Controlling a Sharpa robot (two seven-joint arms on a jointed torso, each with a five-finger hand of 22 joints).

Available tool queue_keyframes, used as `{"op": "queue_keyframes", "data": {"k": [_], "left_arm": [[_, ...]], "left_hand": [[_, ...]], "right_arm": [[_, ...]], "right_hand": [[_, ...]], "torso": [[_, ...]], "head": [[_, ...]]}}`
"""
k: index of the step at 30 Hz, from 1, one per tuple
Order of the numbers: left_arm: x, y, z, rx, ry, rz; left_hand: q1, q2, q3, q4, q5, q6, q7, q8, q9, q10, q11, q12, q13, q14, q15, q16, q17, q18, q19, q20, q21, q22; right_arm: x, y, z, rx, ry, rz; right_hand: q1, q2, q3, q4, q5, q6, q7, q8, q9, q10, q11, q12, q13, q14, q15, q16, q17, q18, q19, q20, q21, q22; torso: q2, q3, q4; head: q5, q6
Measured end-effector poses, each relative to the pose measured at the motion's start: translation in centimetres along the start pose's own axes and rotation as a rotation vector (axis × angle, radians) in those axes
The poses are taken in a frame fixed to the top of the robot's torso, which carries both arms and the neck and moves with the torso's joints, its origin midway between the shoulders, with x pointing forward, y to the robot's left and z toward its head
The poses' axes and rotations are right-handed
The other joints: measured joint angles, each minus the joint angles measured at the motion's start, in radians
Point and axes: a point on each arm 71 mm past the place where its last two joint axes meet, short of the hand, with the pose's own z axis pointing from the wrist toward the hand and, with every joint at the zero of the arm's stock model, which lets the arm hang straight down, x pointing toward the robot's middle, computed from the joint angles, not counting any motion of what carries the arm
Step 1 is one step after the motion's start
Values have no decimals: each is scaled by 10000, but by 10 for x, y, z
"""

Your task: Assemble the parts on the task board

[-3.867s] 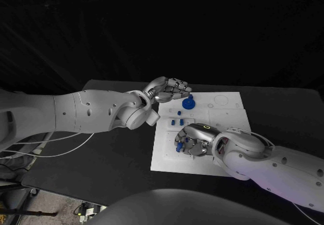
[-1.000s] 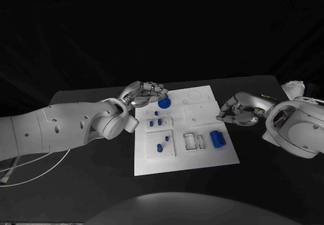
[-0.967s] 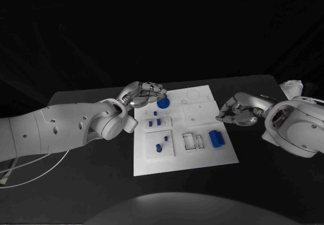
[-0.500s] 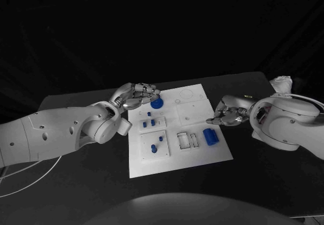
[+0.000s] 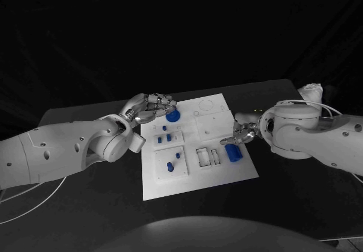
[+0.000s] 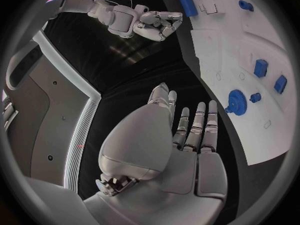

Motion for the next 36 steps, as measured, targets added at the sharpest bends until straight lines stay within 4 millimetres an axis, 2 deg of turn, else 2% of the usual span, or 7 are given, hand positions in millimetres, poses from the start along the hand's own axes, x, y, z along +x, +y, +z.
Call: {"op": "queue_keyframes", "data": {"k": [6,11,15,18,24,29,36], "left_arm": [[0,0,0,-4,27,-9],[1,0,0,-22,48,-20],[1,0,1,-31,65,-27],[1,1,1,-36,82,-33],[2,0,1,-42,115,-45],[2,1,1,-57,124,-49],[3,1,2,-82,130,-49]], "left_hand": [[0,0,0,0,0,0,0,0,0,0,0,0,0,0,0,0,0,1,0,0,0,0],[0,0,0,0,0,0,0,0,0,0,0,0,0,0,0,0,0,1,0,0,0,0],[0,0,0,0,0,0,0,0,0,0,-1,40,0,0,0,0,0,0,0,0,0,0],[0,0,0,0,0,0,0,0,0,0,-1,40,1,0,0,0,0,0,0,0,0,0],[0,0,0,0,0,0,0,0,1,36,35,40,0,0,0,0,0,0,0,0,0,-9],[0,0,0,0,0,0,0,0,1,36,35,40,0,0,0,43,0,0,0,0,0,-9],[0,0,0,0,0,0,0,0,0,36,35,40,1,0,1,43,0,0,0,0,0,-9]], "right_arm": [[1,3,7,251,476,-417],[1,5,10,387,728,-645],[2,5,11,471,881,-777],[2,5,12,523,984,-867],[4,5,15,582,1141,-904],[6,7,16,556,1255,-758],[7,9,17,476,1329,-482]], "right_hand": [[-64,64,-69,-14,0,-90,16,-192,-86,0,0,0,-1,0,0,0,-1,0,88,-88,184,0],[-64,64,-111,-55,26,-123,49,-396,-212,0,1,0,-1,0,0,0,-1,0,123,-53,184,0],[74,190,-149,-161,442,-123,49,-563,-331,0,1,-1,-2,0,1,0,-2,0,123,-53,184,0],[232,139,-109,-280,902,-92,81,-668,-420,0,1,-1,-2,0,1,0,-2,1,123,-53,184,0],[418,163,-81,-475,1343,-86,86,-816,-519,0,1,-1,-3,0,1,0,-3,1,122,-53,184,0],[616,205,-25,-664,1543,-86,86,-890,-577,0,1,-1,-3,0,2,0,-3,0,83,-14,114,0],[630,218,-11,-709,1572,-86,86,-931,-595,0,1,-1,-4,0,2,-1,-4,1,83,-14,114,0]], "torso": [[0,0,-4],[0,0,-5],[0,0,-6],[0,0,-6],[0,0,-4],[-1,0,-1],[-1,0,0]], "head": [[0,0],[15,0],[2,0],[-1,0],[41,0],[65,0],[98,0]]}}
